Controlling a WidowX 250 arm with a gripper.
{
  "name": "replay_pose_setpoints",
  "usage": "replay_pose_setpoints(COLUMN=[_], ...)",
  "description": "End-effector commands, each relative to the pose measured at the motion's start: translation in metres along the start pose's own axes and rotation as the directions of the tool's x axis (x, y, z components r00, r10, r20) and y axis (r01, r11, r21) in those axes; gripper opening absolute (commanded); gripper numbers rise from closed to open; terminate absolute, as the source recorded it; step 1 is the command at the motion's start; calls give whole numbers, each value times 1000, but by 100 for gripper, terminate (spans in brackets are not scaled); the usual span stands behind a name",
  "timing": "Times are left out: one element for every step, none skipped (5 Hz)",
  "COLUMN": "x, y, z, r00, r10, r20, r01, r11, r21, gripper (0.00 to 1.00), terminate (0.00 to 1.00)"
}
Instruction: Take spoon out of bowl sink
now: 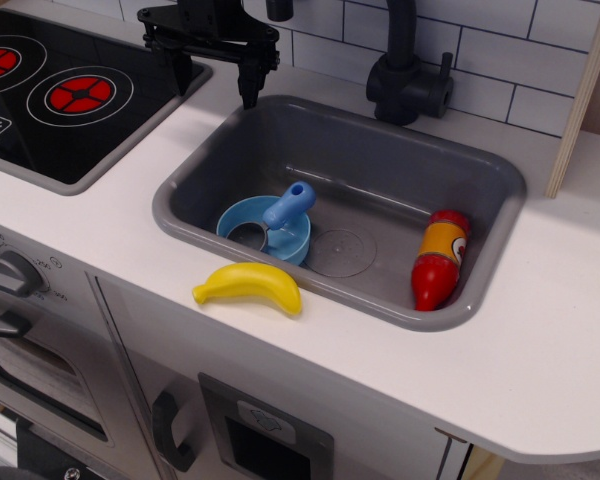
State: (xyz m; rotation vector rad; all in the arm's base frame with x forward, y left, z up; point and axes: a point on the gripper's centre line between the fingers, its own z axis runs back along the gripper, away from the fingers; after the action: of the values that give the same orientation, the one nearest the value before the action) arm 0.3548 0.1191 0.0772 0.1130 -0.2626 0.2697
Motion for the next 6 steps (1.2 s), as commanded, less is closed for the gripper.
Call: replay_pose_setpoints(x=[0, -7, -12, -21, -26, -31], y=[0, -16, -24, -42, -55, -65], z=[0, 12, 19, 21, 11, -1], r00=[1000, 970, 888, 833, 808, 815], r10=[0, -236, -437, -538, -582, -575], r20=[0, 57, 143, 129, 97, 73], r01=[0, 239, 454, 553, 589, 577], r11=[1000, 970, 883, 815, 787, 797], r21=[0, -51, -117, -174, -185, -179], gripper=[100, 100, 100, 100, 100, 100], terminate=[0, 0, 0, 0, 0, 0])
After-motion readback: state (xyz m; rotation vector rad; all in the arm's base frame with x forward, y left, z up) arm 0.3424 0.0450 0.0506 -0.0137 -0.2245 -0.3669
